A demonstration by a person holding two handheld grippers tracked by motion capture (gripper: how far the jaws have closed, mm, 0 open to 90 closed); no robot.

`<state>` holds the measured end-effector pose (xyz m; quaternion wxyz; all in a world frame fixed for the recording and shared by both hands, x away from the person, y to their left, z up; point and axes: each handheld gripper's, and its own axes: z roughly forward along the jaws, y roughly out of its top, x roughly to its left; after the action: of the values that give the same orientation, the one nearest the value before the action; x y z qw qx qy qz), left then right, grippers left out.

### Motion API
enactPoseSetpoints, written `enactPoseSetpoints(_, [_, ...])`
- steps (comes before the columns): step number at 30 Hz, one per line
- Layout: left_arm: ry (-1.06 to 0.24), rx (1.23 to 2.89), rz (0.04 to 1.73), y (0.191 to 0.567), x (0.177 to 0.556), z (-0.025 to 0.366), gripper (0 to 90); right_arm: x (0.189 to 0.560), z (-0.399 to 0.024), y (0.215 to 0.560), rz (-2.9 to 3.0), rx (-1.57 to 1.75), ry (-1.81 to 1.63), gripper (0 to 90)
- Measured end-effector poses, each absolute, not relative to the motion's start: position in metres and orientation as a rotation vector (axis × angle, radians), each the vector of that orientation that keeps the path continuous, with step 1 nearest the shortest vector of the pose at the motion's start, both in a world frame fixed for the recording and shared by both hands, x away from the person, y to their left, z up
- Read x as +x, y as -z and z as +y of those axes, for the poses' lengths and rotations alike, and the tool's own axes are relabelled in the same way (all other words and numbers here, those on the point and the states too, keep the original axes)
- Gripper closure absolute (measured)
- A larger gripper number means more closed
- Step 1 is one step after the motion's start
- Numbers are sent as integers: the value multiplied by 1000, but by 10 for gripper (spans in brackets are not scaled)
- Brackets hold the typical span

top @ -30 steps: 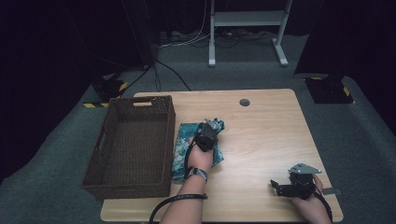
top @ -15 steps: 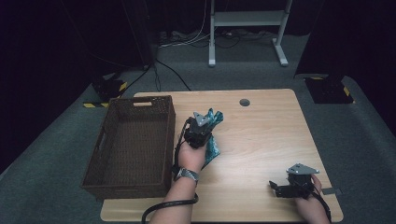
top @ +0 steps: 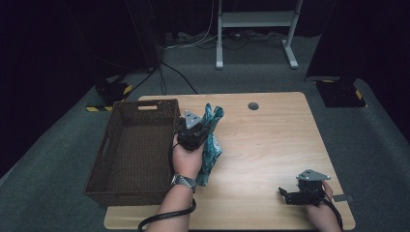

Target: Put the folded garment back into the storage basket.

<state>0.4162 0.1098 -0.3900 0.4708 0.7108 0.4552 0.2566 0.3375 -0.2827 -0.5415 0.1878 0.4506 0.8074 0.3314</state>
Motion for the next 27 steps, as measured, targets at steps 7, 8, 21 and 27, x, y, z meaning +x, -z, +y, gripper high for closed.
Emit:
enactPoseSetpoints(7, [-675, 1666, 1053, 377, 405, 116, 822, 337, -283, 541, 2273, 1267, -933, 1])
enactPoseSetpoints(8, [-675, 1649, 1046, 376, 403, 118, 822, 337, -283, 541, 2274, 1267, -933, 1])
enactPoseSetpoints(21, [-752, 1520, 927, 356, 385, 122, 822, 337, -282, 541, 2278, 1264, -937, 3])
enactPoseSetpoints(27, [-767, 1493, 877, 339, 379, 124, 822, 337, -282, 542, 2278, 1263, -936, 2])
